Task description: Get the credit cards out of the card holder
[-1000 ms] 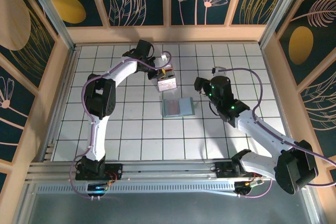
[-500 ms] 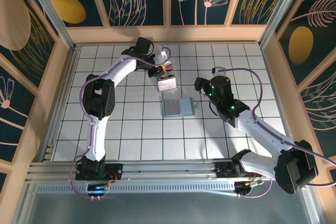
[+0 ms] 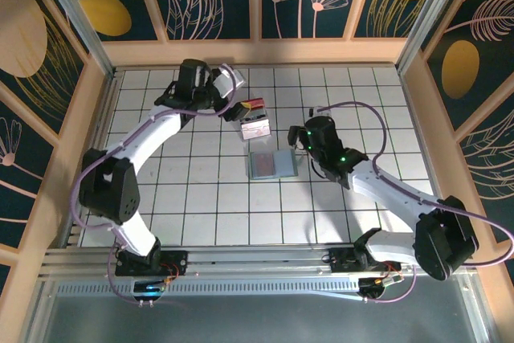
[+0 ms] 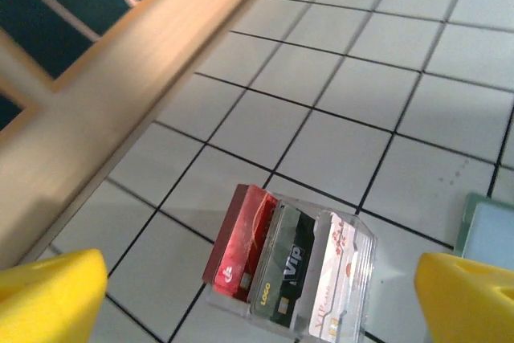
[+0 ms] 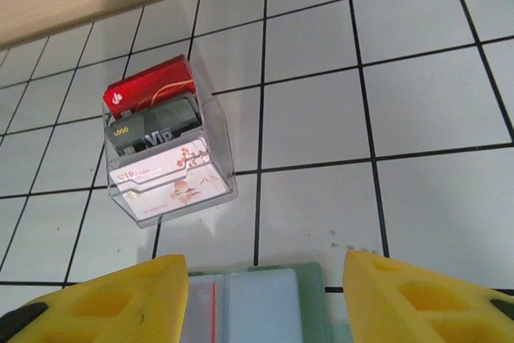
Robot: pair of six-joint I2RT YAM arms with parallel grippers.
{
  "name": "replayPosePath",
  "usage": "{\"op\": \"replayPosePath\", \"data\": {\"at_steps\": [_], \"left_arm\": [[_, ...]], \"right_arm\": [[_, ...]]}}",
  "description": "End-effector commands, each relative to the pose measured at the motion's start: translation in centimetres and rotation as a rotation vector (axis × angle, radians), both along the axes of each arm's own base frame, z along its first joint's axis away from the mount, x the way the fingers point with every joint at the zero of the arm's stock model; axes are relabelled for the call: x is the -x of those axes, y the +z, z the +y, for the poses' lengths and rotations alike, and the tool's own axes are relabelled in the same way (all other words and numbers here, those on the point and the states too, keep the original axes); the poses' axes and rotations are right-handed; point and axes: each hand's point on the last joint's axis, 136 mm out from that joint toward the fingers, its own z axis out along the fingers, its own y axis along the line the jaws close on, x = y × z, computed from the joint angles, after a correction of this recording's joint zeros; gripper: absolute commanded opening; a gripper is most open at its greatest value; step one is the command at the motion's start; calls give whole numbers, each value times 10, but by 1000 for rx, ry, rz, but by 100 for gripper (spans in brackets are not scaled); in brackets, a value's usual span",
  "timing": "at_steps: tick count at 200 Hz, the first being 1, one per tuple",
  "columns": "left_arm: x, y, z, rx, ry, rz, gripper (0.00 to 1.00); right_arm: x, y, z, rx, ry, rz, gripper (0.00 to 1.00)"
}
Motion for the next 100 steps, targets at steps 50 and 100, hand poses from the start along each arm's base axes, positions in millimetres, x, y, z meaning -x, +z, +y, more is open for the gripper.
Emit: {"op": "replayPosePath", "data": {"at_steps": [50, 100], "left_arm": [[5, 44, 66, 328, 475, -72, 99], [26, 15, 126, 462, 814, -26, 99]], "right_arm": [[7, -24, 32, 23, 15, 94, 53], [19, -55, 68, 77, 83, 188, 51]]}}
